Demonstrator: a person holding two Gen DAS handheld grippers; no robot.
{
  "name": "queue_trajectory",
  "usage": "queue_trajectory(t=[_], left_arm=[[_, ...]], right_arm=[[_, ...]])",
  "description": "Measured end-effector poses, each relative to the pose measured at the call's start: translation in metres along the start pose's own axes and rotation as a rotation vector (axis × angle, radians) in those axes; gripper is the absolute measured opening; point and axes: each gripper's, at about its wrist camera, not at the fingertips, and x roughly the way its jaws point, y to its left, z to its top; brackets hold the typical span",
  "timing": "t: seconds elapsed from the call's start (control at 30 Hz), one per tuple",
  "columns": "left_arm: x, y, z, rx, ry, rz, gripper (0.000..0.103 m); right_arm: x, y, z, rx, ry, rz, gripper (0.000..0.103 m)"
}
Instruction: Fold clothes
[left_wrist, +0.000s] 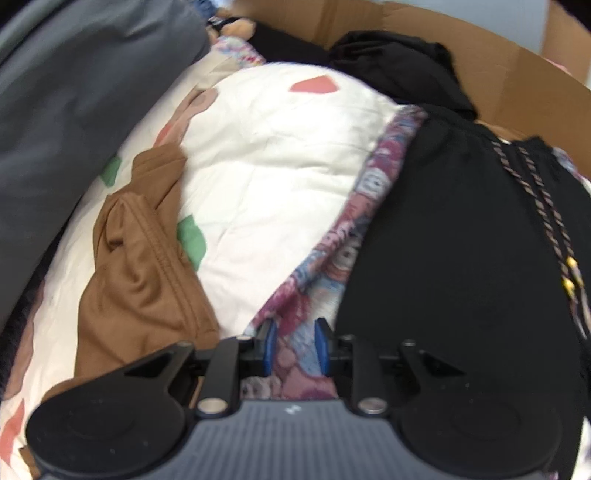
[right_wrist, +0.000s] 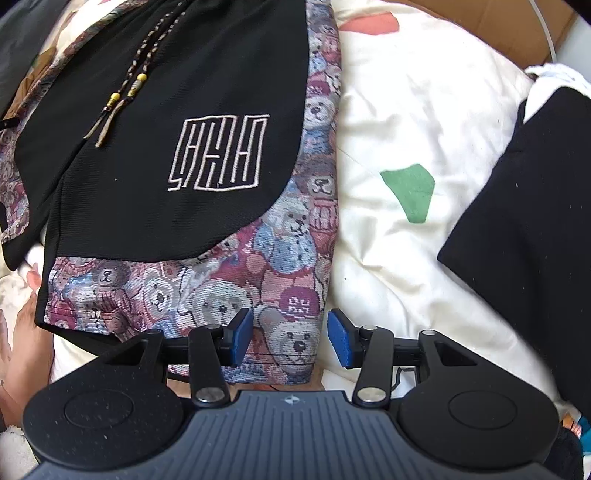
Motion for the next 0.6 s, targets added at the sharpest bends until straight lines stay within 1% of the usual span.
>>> queue_trajectory(t=[0.1,0.17,0.27,0.37,0.43,0.57,0.6], left_arm=[[0.015,0.008,0.001,-0.03,0.041,0.016,0.02],[0.014,0.008,0.001,-0.031,0.042,0.016,0.019],[0.006,0.003,-0.002,0.002,0.039,0.013,0.02],[-0.011,-0.005,-0.013,0.064,0.046,-0.019,0.021],[-0.018,-0.009,-0.021,0.079,0.053,-0.033,0.022],[-0.034,-0.018,-0.046,0.097,0.084,-0.091,0.024],[-0.038,-0.024,-0.059,0.114,0.106,-0.108,0.024]], right_arm=[[0.002,0.0,0.0,0.003,0.003,0.007,0.049],[0.003,0.0,0.0,0.002,0.004,0.011,0.049],[0.005,-0.001,-0.001,0.004,0.005,0.013,0.049],[0.006,-0.004,-0.003,0.01,0.005,0.011,0.05],[0.005,-0.006,-0.004,0.013,0.004,0.01,0.05],[0.005,-0.007,-0.006,0.019,0.01,0.013,0.051],[0.005,-0.007,-0.006,0.018,0.012,0.013,0.051]])
